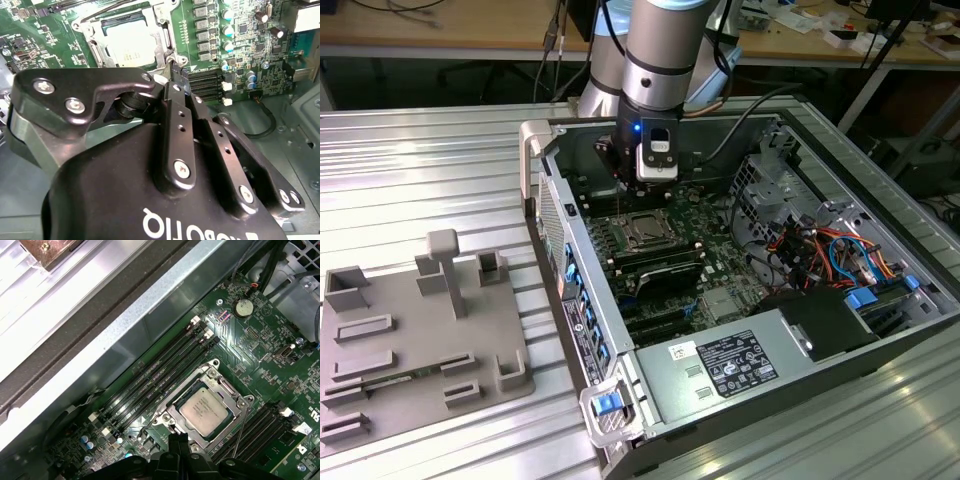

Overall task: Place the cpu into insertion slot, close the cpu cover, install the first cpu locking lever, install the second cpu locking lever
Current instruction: 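Install the first cpu locking lever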

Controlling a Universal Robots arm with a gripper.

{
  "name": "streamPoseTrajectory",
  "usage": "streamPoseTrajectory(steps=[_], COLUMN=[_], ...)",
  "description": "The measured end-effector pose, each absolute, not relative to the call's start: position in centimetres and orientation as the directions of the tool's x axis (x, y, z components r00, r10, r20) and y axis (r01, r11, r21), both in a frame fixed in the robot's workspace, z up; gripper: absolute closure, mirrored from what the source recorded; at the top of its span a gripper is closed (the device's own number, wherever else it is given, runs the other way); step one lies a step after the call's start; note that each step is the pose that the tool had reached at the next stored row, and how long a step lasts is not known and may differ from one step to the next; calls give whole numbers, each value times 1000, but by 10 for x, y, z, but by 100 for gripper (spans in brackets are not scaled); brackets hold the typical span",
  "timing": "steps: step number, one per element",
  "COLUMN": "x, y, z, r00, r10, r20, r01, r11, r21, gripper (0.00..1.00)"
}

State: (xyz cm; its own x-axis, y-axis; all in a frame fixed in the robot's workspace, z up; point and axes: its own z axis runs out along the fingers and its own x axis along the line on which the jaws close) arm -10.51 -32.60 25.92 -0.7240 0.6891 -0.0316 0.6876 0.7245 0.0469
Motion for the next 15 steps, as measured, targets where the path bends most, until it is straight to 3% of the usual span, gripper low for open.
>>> streamPoseTrajectory(steps=[15], x=[-120], y=[-327], z=[259], r00=[-846], r10=[533], r20=[-32], r01=[531], r11=[846], r21=[47], gripper=[89])
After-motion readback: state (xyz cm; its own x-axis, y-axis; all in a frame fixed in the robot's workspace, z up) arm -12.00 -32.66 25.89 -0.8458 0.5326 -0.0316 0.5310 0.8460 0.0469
